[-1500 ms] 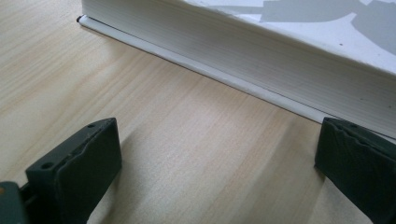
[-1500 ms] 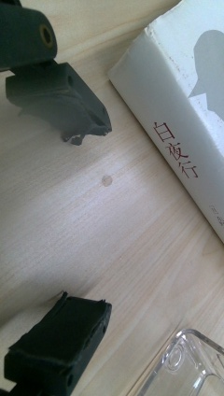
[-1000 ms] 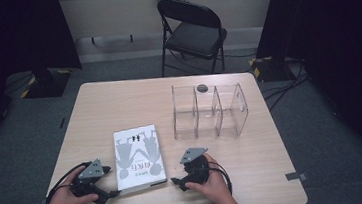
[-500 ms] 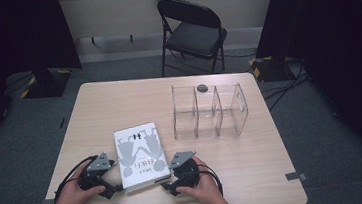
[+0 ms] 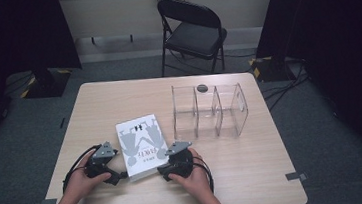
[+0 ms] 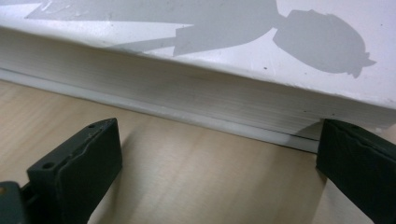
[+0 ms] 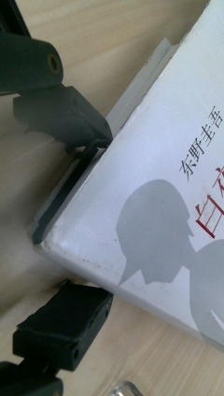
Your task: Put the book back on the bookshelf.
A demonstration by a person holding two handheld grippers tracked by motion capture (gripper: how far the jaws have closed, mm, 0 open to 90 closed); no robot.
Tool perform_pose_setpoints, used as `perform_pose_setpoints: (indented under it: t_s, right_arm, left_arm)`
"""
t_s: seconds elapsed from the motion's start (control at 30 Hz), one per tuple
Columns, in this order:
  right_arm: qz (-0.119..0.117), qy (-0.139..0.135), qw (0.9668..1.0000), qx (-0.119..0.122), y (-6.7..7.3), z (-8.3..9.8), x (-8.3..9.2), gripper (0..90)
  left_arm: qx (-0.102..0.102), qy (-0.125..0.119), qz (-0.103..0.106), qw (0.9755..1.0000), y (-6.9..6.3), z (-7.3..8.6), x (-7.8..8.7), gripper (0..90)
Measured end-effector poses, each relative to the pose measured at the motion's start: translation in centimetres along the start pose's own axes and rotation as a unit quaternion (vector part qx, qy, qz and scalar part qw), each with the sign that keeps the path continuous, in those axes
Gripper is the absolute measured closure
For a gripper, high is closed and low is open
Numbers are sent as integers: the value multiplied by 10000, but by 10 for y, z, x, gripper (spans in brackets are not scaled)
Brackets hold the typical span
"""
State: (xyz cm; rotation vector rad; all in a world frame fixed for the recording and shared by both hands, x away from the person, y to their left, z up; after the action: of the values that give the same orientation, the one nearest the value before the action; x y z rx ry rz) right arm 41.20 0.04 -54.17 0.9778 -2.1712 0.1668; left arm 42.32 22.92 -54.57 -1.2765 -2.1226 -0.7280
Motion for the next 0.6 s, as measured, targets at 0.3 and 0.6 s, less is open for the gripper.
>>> perform_pose_setpoints:
  t_s: [0.3,0.6]
  right_arm:
    - [110,-30,9999,-17,-1,-2,-2,216]
    - [227,-82,9996,-149,10,-2,-5,213]
  left_arm:
    - [86,-48,90,9999,-20,8,17,83]
    - [28,-75,126,9999,-40,4,20,148]
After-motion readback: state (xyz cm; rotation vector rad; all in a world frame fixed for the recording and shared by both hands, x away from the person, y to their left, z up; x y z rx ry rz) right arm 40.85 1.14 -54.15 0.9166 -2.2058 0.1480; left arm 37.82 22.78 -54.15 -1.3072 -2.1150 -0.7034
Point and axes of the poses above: each handheld gripper's, and its own axes: x roughly backward along the jaws, z roughly out of its underside, y roughly to its left, the point moved 6 cm from there along -x, roughly forward along the jaws, and after that the axes turned 13 degrees about -x, right-handed, at the moved point
